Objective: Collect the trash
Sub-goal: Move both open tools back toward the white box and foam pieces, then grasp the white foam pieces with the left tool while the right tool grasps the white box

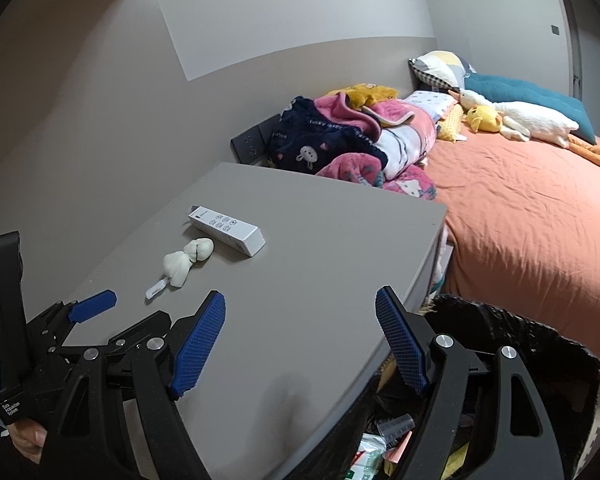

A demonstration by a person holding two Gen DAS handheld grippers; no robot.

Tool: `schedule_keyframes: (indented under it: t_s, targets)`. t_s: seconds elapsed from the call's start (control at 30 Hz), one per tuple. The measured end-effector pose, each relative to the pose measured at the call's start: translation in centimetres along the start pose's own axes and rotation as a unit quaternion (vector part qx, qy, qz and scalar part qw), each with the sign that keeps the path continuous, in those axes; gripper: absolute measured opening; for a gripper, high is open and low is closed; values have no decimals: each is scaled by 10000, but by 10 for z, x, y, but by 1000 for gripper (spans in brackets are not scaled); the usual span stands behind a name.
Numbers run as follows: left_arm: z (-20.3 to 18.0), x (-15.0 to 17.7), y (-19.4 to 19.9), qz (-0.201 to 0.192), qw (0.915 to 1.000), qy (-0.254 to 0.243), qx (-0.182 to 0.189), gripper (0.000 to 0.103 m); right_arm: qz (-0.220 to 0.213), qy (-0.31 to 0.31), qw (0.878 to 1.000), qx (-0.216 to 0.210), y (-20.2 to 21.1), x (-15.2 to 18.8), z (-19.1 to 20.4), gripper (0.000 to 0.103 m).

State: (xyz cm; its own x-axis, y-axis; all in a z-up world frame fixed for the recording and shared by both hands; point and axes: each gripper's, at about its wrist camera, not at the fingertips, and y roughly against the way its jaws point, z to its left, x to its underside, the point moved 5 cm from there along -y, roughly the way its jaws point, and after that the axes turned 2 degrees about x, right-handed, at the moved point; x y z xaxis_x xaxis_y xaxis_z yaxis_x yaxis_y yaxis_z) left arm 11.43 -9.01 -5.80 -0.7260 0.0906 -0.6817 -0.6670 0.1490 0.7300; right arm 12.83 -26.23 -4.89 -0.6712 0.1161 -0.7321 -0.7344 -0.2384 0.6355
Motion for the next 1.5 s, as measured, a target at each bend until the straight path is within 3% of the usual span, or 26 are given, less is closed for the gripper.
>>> schedule_keyframes:
  t_s: [0.63,1.0,1.17,1.33,1.5]
  targets:
    - [34,-21,-51,168,9995,-94,-244,94,294,201,9992,-196,-69,-23,28,78]
    - [45,-27,-79,447,9982,-250,-302,74,550,400,9975,-184,-108,-36,42,78]
    - [50,-27,-87,513,9979,-241,-307,47,572,588,9965,-152,-121,-44,52,78]
    - [63,-28,-85,457,9980,-4,-436,38,620,769,9950,-153,-134,-48,64,78]
    - [84,-30,-78,383,9968,391,-578,36,709,956,9927,-173,-151,-48,79,78]
